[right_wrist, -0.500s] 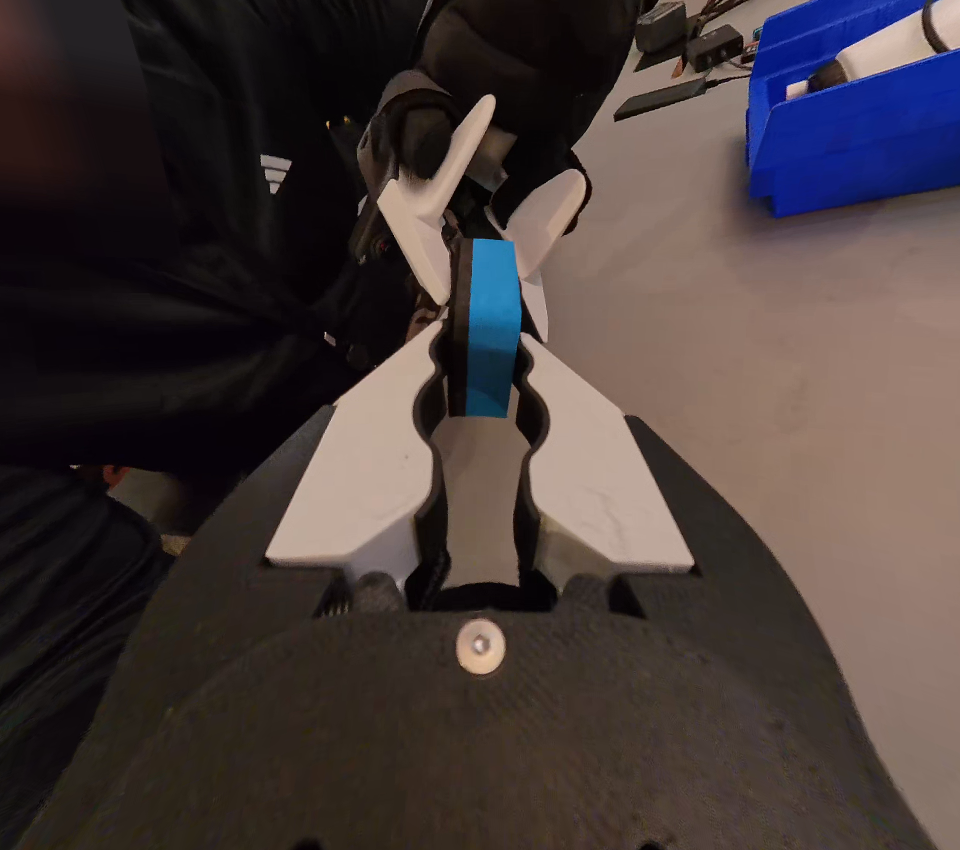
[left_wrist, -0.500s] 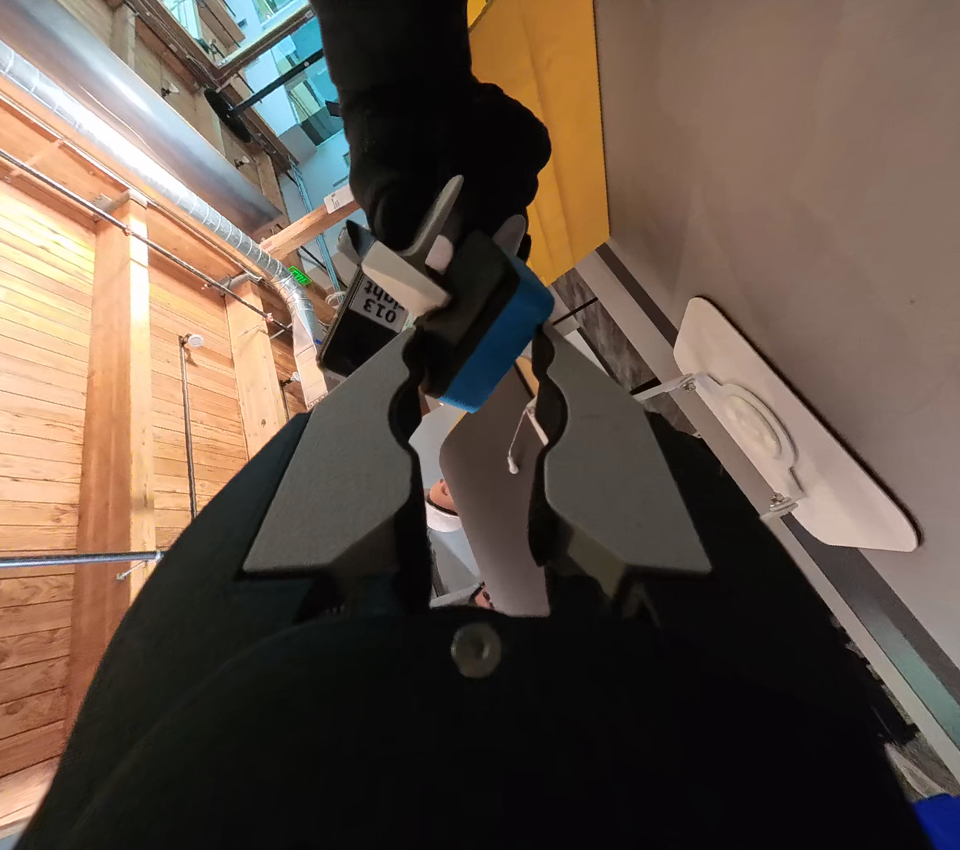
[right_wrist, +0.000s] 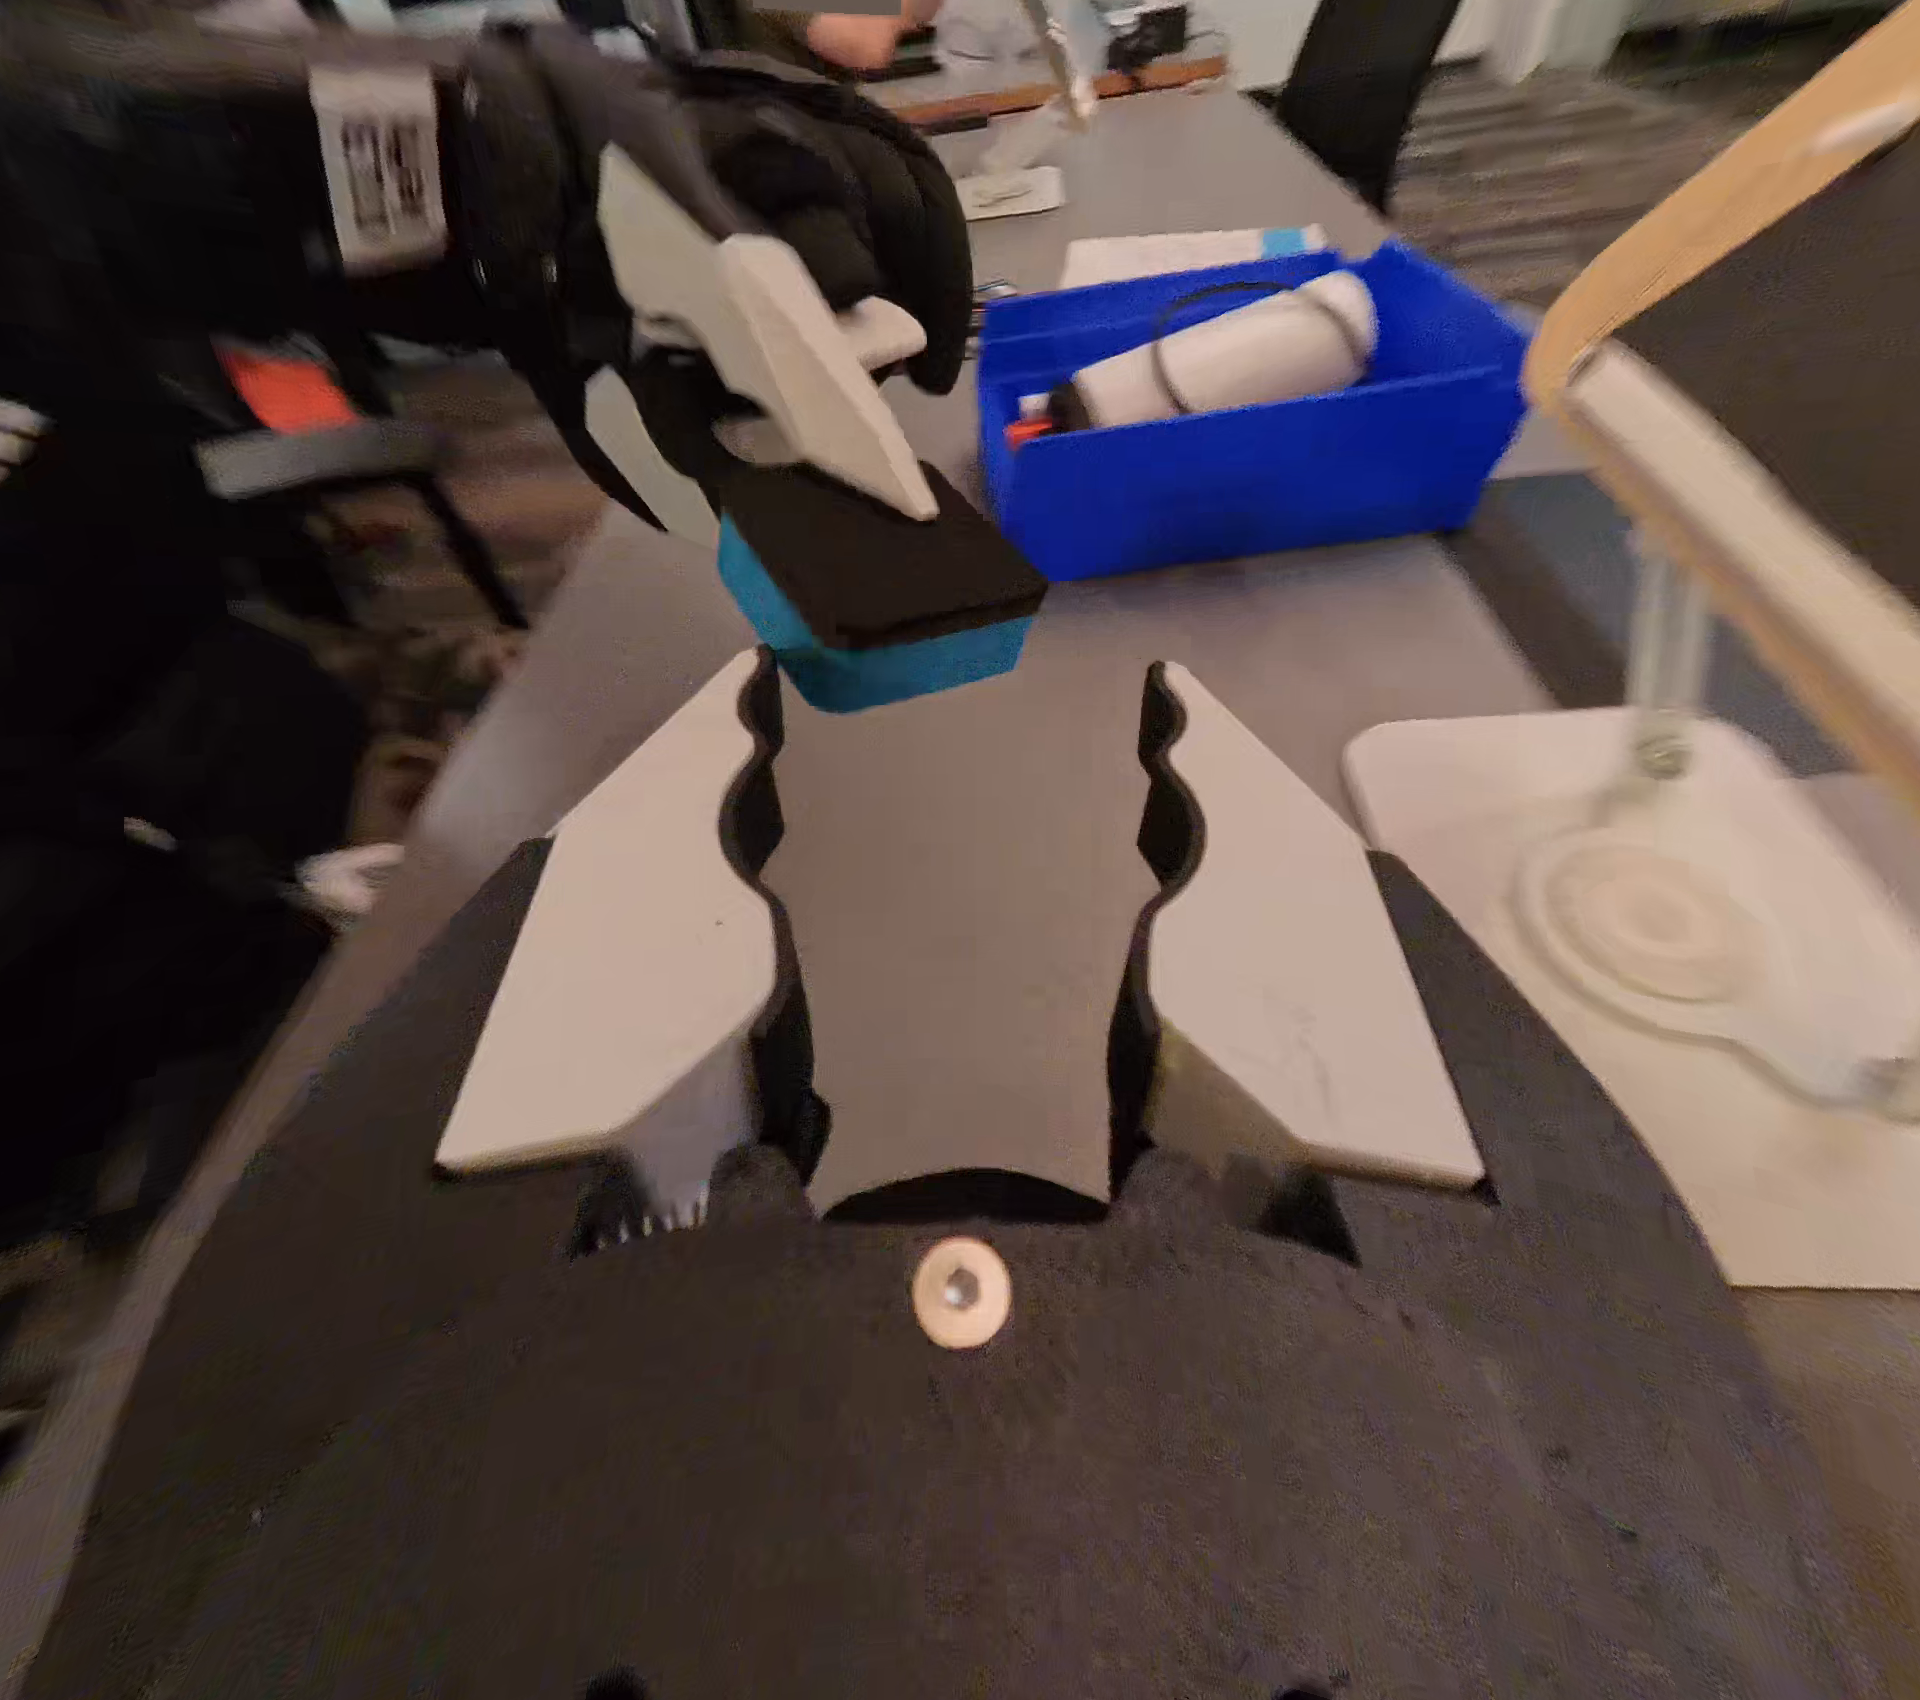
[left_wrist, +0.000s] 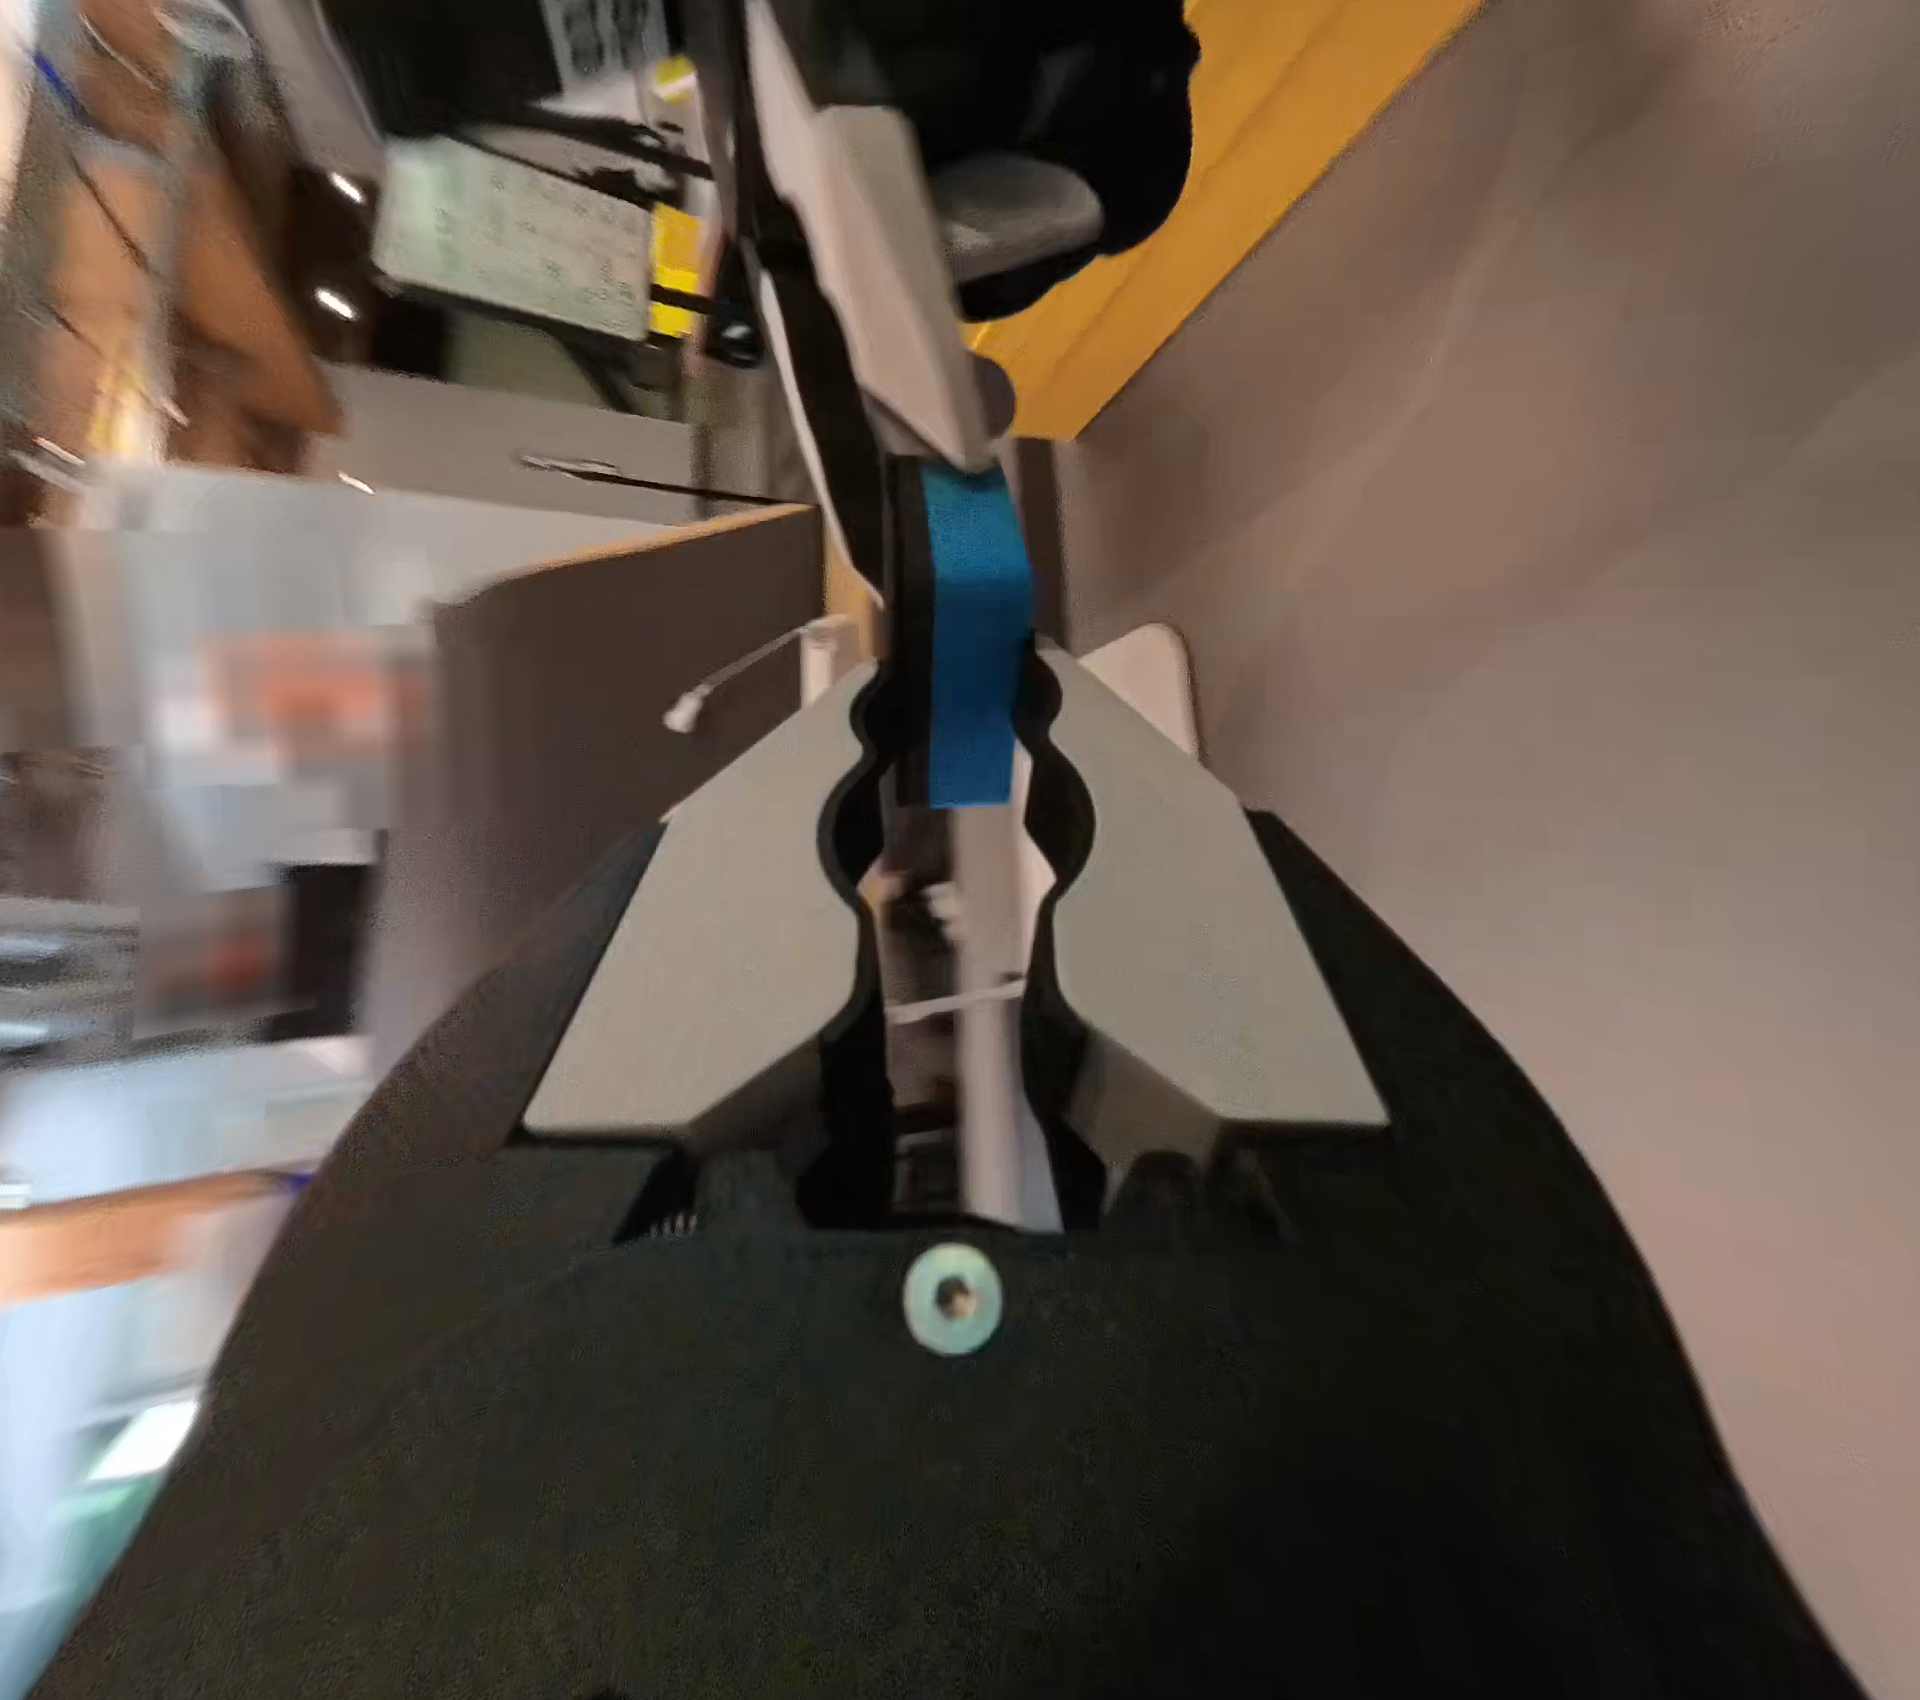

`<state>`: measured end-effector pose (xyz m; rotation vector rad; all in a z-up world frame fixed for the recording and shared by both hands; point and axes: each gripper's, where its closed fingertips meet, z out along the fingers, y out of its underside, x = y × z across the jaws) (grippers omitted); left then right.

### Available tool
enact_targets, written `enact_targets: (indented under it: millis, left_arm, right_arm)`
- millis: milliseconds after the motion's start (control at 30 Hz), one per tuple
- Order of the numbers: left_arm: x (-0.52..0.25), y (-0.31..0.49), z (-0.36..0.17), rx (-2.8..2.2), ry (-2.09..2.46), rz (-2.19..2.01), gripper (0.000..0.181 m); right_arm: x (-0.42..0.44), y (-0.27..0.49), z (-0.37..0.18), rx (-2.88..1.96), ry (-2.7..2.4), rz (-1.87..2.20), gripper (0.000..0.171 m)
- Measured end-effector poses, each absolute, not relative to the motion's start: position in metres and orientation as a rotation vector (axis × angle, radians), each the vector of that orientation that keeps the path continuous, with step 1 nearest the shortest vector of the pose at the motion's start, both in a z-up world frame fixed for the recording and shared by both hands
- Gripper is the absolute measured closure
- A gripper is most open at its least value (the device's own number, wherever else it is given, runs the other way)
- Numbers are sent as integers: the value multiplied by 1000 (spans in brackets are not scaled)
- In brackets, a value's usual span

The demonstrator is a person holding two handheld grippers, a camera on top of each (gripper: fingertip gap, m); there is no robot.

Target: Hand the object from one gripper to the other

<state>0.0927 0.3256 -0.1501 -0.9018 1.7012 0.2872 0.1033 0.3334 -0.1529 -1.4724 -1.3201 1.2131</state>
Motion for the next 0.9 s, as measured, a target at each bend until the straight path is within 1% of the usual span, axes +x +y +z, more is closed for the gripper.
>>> enact_targets:
  millis: [67, 167, 267, 333, 367, 433, 500, 533, 600, 767, 800, 867, 900]
  left_arm:
    - [91, 329, -143, -1088, 1618, 49, 161]
    - [91, 331, -138, -1362, 1468, -403, 161]
    - [87, 332, -130, -1553, 1280, -885, 161]
    - [82, 333, -129, -1603, 1223, -1064, 161]
    - [81, 333, -127, -1613, 1195, -1134, 161]
    - [79, 329, -125, -1651, 1169, -1282, 160]
    - [75, 334, -123, -1671, 1121, -1342, 161]
    - [73, 335, -123, -1686, 1109, -1395, 161]
    - [69, 339, -123, -1719, 1065, -1462, 161]
    - [64, 342, -127, -1780, 984, -1571, 160]
    - [64, 342, -128, -1790, 981, -1572, 160]
    - [65, 340, -128, -1794, 967, -1609, 161]
    - [66, 339, -129, -1798, 959, -1620, 161]
  right_arm:
    - [103, 335, -141, -1383, -1334, 1064, 106]
    - [104, 338, -118, -1195, -1324, 805, 101]
    - [103, 337, -104, -1068, -1342, 545, 107]
    - [99, 338, -104, -1016, -1388, 344, 112]
    - [97, 339, -107, -992, -1417, 228, 112]
    - [92, 343, -112, -949, -1466, 20, 108]
    - [86, 346, -109, -885, -1469, -155, 90]
    - [83, 349, -108, -853, -1463, -244, 84]
    - [76, 351, -109, -821, -1465, -333, 77]
    - [57, 355, -124, -798, -1492, -413, 87]
    - [54, 357, -126, -798, -1489, -439, 91]
    - [53, 364, -127, -791, -1467, -522, 104]
    - [53, 367, -129, -790, -1469, -555, 104]
